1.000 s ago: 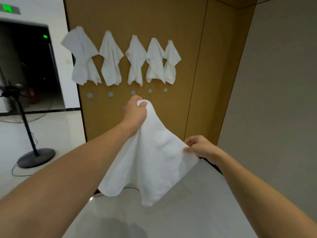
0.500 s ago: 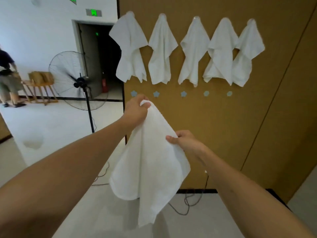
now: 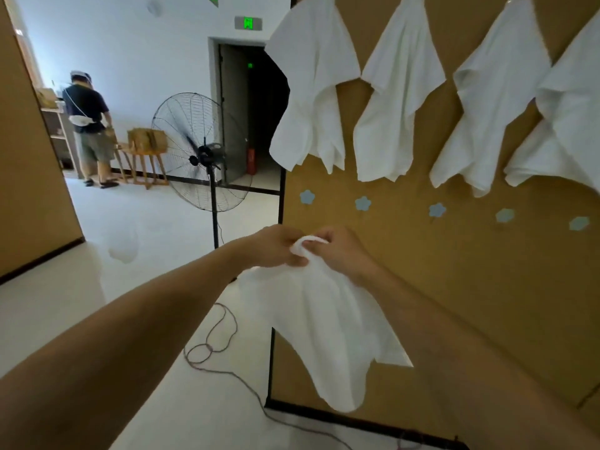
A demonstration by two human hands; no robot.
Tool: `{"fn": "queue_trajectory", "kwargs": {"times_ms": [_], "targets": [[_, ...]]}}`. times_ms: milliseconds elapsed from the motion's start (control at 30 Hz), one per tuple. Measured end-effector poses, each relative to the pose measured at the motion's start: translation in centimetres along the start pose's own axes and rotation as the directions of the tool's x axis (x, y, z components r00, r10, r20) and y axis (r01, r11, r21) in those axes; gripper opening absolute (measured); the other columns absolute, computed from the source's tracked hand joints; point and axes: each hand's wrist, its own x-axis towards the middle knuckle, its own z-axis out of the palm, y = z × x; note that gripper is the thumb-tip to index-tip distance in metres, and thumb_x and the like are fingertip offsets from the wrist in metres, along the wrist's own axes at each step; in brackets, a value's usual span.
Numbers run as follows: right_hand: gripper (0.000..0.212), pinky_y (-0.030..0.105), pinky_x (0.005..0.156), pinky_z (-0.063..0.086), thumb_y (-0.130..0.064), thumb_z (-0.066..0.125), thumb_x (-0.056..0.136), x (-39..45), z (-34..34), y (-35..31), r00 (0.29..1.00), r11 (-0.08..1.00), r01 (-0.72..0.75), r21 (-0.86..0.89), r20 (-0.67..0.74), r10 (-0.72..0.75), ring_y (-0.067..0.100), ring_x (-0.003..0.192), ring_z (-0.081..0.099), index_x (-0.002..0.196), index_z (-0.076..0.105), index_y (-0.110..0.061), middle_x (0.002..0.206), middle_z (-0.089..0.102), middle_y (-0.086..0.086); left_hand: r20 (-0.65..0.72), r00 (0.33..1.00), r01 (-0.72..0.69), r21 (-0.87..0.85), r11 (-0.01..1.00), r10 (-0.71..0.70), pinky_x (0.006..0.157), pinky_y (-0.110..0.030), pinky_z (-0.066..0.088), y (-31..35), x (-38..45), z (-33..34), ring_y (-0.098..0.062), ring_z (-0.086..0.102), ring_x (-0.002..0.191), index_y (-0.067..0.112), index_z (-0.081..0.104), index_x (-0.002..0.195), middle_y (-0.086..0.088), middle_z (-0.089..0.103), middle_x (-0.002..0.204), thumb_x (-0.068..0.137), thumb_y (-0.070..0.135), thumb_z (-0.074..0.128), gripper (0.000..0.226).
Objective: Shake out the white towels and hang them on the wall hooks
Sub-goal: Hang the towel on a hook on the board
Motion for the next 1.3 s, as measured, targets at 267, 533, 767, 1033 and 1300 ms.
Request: {"fn": "queue_trajectory", "kwargs": {"times_ms": [267, 533, 767, 1033, 1300], "targets": [[0.039, 0.020, 0.047, 0.032, -0.039, 0.065, 0.092, 14.0, 2.3, 4.8, 0.978, 0.978, -0.175, -0.111, 0.094, 0.186, 0.005, 0.048, 0.041, 0.060, 0.053, -0.021, 0.055, 0.046, -0.010, -0.163, 0.986, 0.025, -0.039, 0.999, -0.031, 0.067, -0.027, 0.045, -9.1, 12.8, -3.5, -0.021, 0.060, 0.082, 0.011, 0.071, 0.088, -0.003, 0.065, 0.083, 0.095, 0.021, 0.056, 0.019], [0.051, 0.024, 0.051, 0.029, -0.035, 0.071, 0.087, 23.5, 1.7, 10.1, 0.942, 0.971, -0.211, -0.111, -0.288, 0.172, 0.007, 0.049, 0.042, 0.049, 0.040, -0.020, 0.050, 0.041, -0.010, -0.317, 0.943, 0.039, -0.205, 0.978, -0.104, 0.069, -0.027, 0.046, -12.8, 23.2, -2.9, -0.017, 0.061, 0.082, 0.012, 0.071, 0.092, -0.001, 0.067, 0.086, 0.099, 0.035, 0.050, 0.032], [0.041, 0.034, 0.061, 0.048, -0.045, 0.058, 0.096, 28.0, 3.8, 15.1, 0.880, 0.896, -0.212, -0.390, -0.474, 0.002, 0.024, 0.060, 0.059, 0.071, 0.063, -0.013, 0.065, 0.065, 0.008, -0.531, 0.847, 0.012, 0.048, 0.999, 0.015, 0.051, -0.022, 0.033, -15.2, 29.6, 1.2, -0.009, 0.049, 0.050, 0.026, 0.045, 0.055, 0.011, 0.048, 0.052, 0.095, 0.038, 0.050, 0.042], [0.043, 0.011, 0.050, 0.032, -0.032, 0.056, 0.099, 27.7, 10.5, 18.2, 0.789, 0.978, -0.207, -0.004, -0.592, 0.165, 0.006, 0.049, 0.044, 0.067, 0.068, -0.007, 0.060, 0.060, -0.001, -0.596, 0.751, -0.101, -0.529, 0.842, -0.284, 0.049, -0.009, 0.041, -15.4, 29.9, 7.0, 0.001, 0.053, 0.053, 0.026, 0.057, 0.061, 0.015, 0.059, 0.058, 0.090, 0.039, 0.060, 0.032], [0.030, 0.001, 0.070, 0.042, -0.037, 0.049, 0.098, 26.1, 12.5, 18.9, 0.786, 0.992, 0.053, 0.110, -0.618, 0.026, -0.001, 0.075, 0.059, 0.107, 0.065, -0.013, 0.091, 0.065, -0.008, -0.755, 0.588, -0.150, -0.455, 0.878, -0.291, 0.071, -0.019, 0.048, -15.0, 29.1, 8.5, -0.006, 0.056, 0.081, 0.032, 0.052, 0.086, 0.009, 0.056, 0.087, 0.092, 0.027, 0.064, 0.014]]}}
